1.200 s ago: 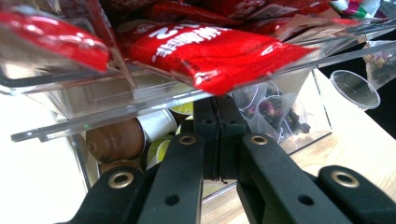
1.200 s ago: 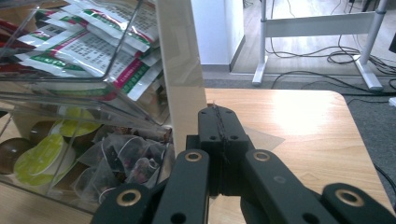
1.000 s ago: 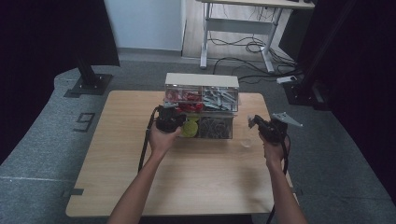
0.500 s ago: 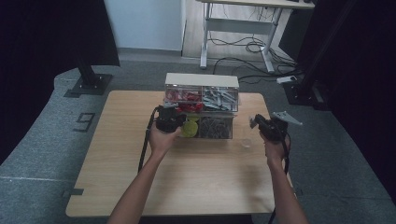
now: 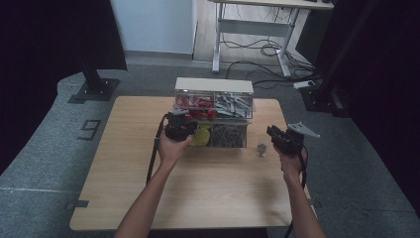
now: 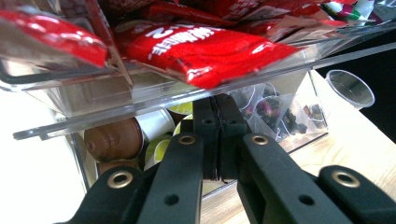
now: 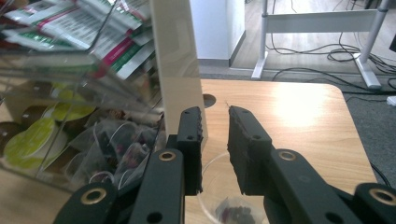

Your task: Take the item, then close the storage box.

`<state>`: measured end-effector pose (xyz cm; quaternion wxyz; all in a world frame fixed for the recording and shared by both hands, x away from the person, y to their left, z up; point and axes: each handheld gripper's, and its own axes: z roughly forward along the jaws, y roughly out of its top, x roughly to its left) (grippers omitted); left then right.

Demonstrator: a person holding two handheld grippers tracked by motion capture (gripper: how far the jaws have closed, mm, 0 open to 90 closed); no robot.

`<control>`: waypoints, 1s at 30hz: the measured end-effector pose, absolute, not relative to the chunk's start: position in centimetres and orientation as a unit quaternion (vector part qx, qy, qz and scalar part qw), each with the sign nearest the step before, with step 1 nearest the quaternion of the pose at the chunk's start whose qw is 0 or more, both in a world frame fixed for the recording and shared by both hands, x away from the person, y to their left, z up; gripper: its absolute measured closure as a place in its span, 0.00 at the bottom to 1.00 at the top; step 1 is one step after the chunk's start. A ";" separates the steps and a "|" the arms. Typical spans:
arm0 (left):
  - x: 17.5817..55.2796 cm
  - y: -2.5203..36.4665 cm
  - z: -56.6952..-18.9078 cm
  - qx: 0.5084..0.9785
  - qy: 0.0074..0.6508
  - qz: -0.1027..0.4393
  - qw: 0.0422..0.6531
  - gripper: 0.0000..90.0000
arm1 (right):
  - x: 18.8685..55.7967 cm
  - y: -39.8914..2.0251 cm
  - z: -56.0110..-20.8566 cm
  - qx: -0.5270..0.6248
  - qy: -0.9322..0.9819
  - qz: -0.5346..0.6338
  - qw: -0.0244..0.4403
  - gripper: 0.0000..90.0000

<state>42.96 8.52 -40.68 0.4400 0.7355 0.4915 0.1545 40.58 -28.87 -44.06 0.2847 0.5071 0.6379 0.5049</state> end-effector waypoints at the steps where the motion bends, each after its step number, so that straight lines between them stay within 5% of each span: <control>1: 42.9 8.5 -40.7 0.735 0.491 0.155 0.440 0.99 | 40.4 -28.8 -44.1 0.505 0.639 0.506 0.285 0.82; 30: 42.5 8.5 -40.7 0.731 0.482 0.155 0.458 0.99 | 33.7 -26.5 -46.7 0.458 0.661 0.534 0.261 0.74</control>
